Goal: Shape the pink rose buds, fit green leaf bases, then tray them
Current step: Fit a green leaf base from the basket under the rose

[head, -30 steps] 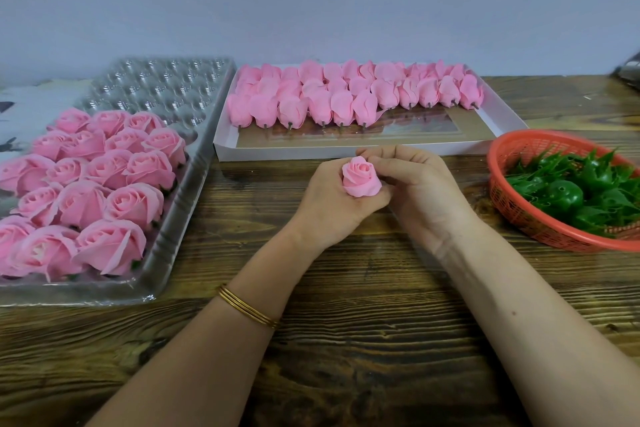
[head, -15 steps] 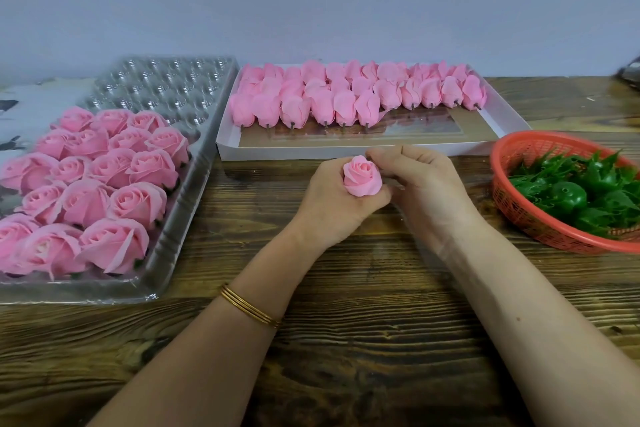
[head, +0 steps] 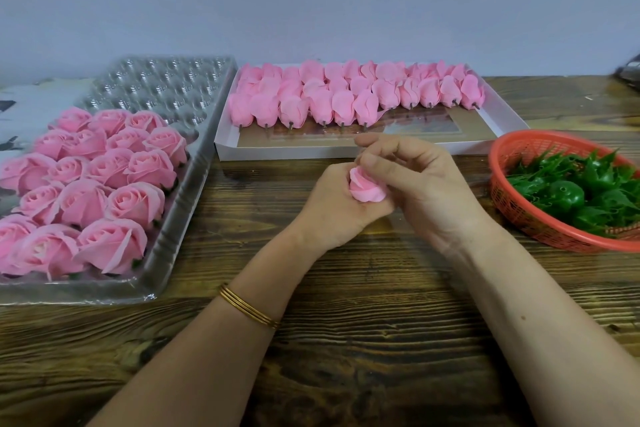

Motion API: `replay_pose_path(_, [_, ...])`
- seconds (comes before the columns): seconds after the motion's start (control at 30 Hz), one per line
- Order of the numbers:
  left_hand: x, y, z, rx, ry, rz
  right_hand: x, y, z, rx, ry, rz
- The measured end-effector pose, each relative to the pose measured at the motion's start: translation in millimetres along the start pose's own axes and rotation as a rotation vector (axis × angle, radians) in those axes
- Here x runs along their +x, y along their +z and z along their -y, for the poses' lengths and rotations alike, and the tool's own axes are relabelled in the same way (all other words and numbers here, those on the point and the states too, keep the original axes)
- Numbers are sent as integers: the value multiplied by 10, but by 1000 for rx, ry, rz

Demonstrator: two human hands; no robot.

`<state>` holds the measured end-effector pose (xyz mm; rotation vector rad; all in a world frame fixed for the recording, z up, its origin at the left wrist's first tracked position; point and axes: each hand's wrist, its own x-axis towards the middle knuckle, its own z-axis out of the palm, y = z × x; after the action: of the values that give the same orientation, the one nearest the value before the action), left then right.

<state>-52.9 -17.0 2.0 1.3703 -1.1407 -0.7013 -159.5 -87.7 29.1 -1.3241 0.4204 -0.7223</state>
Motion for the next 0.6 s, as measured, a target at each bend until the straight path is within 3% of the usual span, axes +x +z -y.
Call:
replay_pose_path(0.3, [-13, -11, -16, 39, 0, 86, -10, -2, -45, -167, 16, 83])
replay_pose_path(0.6, [-21, -39, -4, -77, -18, 53, -1, 28, -114, -72, 44, 124])
